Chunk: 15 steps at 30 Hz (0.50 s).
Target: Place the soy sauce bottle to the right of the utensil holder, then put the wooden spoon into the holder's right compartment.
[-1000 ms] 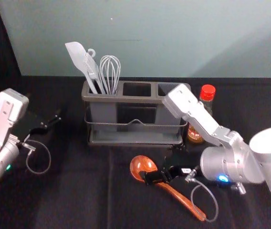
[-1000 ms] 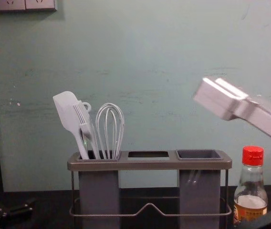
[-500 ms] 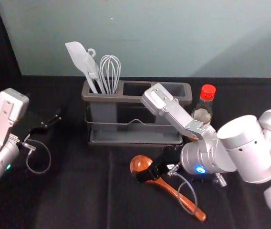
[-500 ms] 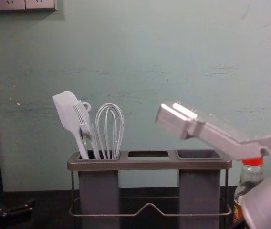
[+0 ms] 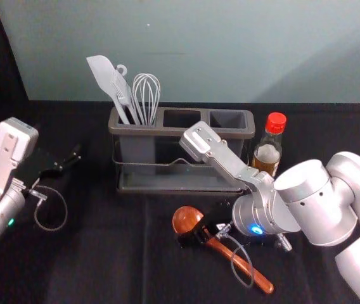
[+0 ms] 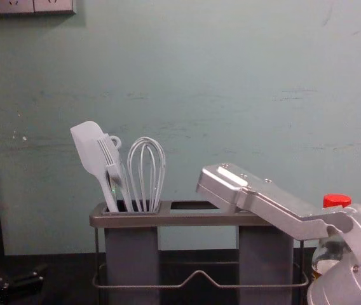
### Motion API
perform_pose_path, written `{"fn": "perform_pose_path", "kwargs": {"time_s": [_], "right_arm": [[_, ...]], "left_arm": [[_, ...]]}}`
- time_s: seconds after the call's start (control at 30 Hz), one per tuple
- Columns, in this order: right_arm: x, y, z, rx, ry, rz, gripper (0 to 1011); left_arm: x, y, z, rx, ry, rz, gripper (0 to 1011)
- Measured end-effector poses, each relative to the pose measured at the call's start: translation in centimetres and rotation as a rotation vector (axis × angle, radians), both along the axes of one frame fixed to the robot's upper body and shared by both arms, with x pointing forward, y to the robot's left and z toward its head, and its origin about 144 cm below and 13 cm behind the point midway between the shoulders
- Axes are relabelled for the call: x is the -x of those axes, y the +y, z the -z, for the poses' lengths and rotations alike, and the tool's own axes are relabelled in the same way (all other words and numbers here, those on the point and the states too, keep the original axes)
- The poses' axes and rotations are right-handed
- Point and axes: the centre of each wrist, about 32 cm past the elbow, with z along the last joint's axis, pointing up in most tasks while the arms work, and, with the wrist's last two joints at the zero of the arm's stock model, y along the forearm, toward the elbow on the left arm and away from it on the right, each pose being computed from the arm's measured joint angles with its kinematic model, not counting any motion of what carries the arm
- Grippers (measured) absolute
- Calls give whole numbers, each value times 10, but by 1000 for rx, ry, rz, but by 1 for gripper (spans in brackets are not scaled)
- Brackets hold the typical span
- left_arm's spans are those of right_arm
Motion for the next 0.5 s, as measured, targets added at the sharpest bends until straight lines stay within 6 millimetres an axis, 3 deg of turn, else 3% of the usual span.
{"fn": "perform_pose_path", "kwargs": {"time_s": [0.5], "right_arm": [[2, 8, 3, 26, -22, -19, 1000]], "left_arm": [[0, 0, 0, 0, 0, 0, 1000]]}}
